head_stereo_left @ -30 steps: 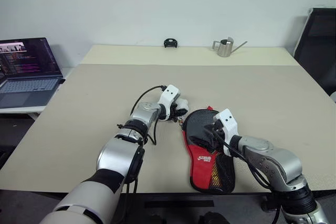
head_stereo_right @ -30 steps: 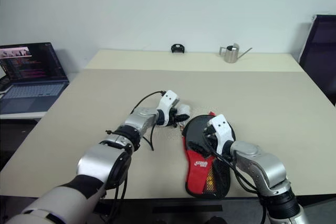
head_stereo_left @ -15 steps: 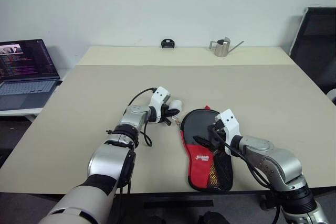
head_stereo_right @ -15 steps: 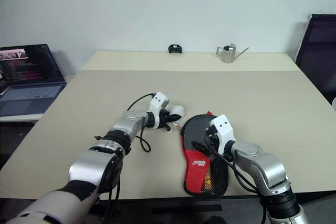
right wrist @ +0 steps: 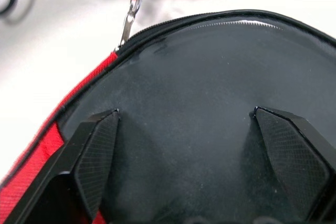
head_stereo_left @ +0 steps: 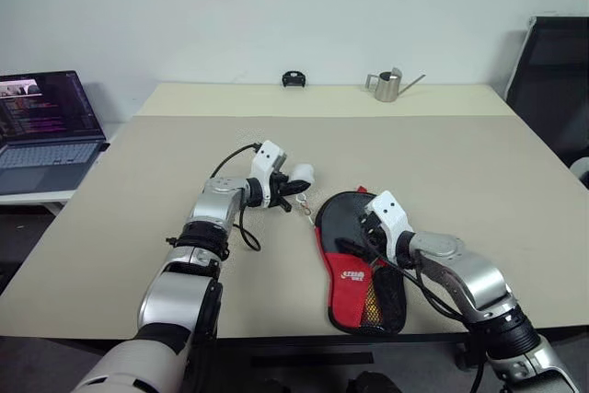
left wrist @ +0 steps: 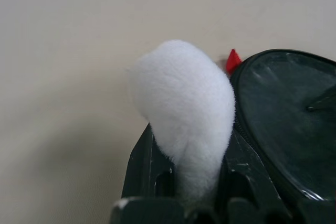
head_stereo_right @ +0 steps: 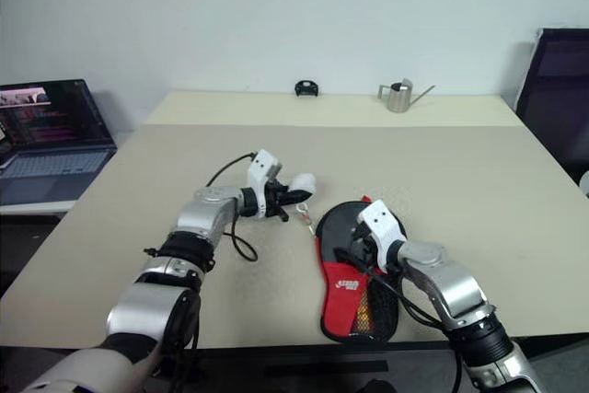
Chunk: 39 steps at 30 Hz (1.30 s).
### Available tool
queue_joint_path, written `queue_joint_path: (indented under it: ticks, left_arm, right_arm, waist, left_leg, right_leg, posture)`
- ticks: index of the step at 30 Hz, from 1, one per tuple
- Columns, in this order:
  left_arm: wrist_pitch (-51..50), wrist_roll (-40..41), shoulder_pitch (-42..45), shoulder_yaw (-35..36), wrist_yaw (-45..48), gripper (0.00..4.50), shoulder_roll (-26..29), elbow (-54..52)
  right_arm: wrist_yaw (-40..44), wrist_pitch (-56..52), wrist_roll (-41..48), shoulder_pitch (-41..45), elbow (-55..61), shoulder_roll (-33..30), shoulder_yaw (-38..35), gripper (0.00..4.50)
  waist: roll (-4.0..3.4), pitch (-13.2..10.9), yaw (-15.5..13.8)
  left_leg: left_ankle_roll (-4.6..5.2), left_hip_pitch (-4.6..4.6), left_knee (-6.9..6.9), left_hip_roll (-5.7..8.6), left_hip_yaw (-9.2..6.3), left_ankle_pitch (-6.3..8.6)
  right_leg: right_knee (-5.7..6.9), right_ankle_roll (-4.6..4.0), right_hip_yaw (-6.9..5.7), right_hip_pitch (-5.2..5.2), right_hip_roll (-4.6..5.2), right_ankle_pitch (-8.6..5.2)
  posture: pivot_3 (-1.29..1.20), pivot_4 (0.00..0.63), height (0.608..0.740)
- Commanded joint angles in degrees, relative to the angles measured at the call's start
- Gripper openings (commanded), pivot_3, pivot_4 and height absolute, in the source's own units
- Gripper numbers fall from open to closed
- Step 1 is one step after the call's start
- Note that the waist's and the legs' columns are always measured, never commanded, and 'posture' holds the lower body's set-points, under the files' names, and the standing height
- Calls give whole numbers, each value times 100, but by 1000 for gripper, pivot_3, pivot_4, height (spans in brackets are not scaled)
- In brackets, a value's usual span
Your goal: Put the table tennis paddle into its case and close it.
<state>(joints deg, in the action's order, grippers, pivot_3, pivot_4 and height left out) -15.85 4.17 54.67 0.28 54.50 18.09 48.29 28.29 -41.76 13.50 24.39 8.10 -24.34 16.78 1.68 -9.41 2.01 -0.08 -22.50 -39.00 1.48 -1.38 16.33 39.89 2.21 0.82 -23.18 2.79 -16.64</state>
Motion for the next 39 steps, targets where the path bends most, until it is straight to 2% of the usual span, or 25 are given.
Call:
queue_joint_path:
  ticks: [1, 7, 14, 19, 23, 28, 39]
  left_arm:
    - [-105, 44, -9, -65, 68, 449, 178, -467]
    - [252, -275, 178, -414, 79, 449, 214, 75]
    - [1266, -773, 1073, -650, -634, 449, -250, 1774]
    - [1606, -1012, 1478, -639, -1210, 449, -517, 2451]
    - [1721, -1152, 1610, -639, -1342, 449, -597, 2645]
    - [1822, -1359, 1702, -687, -1461, 449, -702, 2759]
    - [1905, -1665, 1872, -609, -2369, 449, -1020, 2958]
  right_arm:
    - [160, -28, -292, -179, -386, -30, 355, 4500]
    - [190, -45, -366, -248, -421, 147, 330, 4500]
    - [122, -53, -490, -343, -534, 473, 349, 4500]
    - [-20, 35, -624, -408, -849, 743, 275, 4500]
    - [-138, 60, -723, -473, -945, 857, 183, 4500]
    - [-231, 53, -785, -649, -922, 833, 119, 4500]
    - [-456, -322, -766, -1218, -215, 814, 120, 4500]
  waist:
    - [2, 2, -1]
    - [18, 21, -4]
    - [49, 41, -19]
    - [51, 47, 2]
    - [52, 48, 4]
    - [53, 49, -20]
    - [56, 56, -37]
  left_leg:
    - [-1, 3, 0, 0, 0, -1]
    - [-4, 10, 0, -2, -2, -2]
    - [-3, 9, 0, -1, -3, -2]
    - [-3, 15, 2, -2, -1, -2]
    - [-4, 28, 2, -7, -1, -2]
    - [-4, 91, 6, -10, -14, -2]
    - [-4, 84, 9, -9, -28, -1]
  right_leg:
    - [3, 0, 1, 2, 0, 0]
    - [7, 0, 1, 7, -1, 0]
    - [5, 0, -5, 9, 0, 0]
    - [7, 0, -3, 8, -3, 0]
    - [11, -6, 0, 14, -11, 4]
    - [-12, -5, -14, 96, -15, 3]
    - [-36, -4, -16, 106, -14, 3]
  posture:
    - [0, 150, 740]
    - [0, 150, 740]
    - [0, 150, 740]
    - [0, 150, 740]
    - [0, 150, 740]
    - [0, 150, 740]
    - [0, 150, 740]
